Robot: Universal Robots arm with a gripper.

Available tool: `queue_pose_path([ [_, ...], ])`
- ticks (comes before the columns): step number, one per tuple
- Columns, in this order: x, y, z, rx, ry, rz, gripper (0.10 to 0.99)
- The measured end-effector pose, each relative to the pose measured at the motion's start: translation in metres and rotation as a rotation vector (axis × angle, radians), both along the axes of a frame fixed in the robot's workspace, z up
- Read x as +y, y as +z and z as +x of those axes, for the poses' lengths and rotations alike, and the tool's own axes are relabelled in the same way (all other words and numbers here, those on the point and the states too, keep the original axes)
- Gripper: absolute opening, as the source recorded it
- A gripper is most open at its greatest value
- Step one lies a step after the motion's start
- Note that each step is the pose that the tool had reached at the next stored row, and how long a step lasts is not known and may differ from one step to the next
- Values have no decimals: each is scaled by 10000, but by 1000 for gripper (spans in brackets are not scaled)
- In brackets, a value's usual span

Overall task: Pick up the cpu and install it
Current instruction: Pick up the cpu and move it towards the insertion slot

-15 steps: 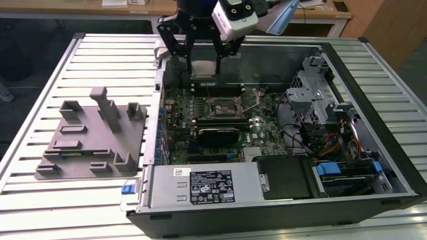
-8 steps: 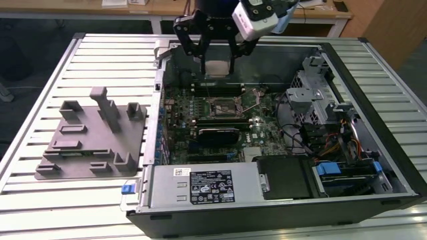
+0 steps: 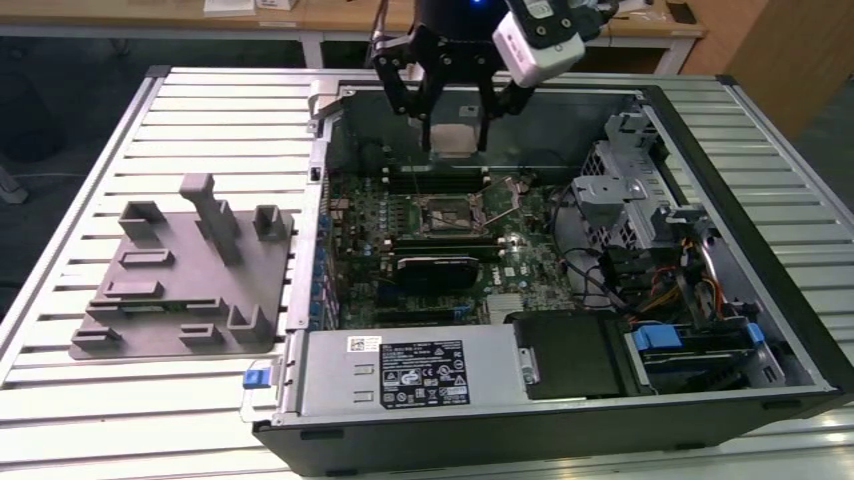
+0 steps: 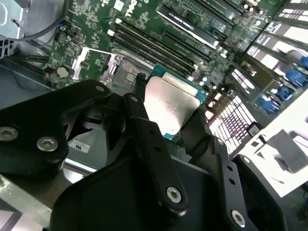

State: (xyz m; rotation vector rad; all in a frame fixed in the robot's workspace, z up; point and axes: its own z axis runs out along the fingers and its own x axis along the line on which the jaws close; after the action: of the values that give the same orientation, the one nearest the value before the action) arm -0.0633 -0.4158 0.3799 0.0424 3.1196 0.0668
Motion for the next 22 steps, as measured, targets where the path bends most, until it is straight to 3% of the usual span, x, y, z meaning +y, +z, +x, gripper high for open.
queue_pose_path([
  [22, 0, -330, 190, 1, -30, -2, 541],
])
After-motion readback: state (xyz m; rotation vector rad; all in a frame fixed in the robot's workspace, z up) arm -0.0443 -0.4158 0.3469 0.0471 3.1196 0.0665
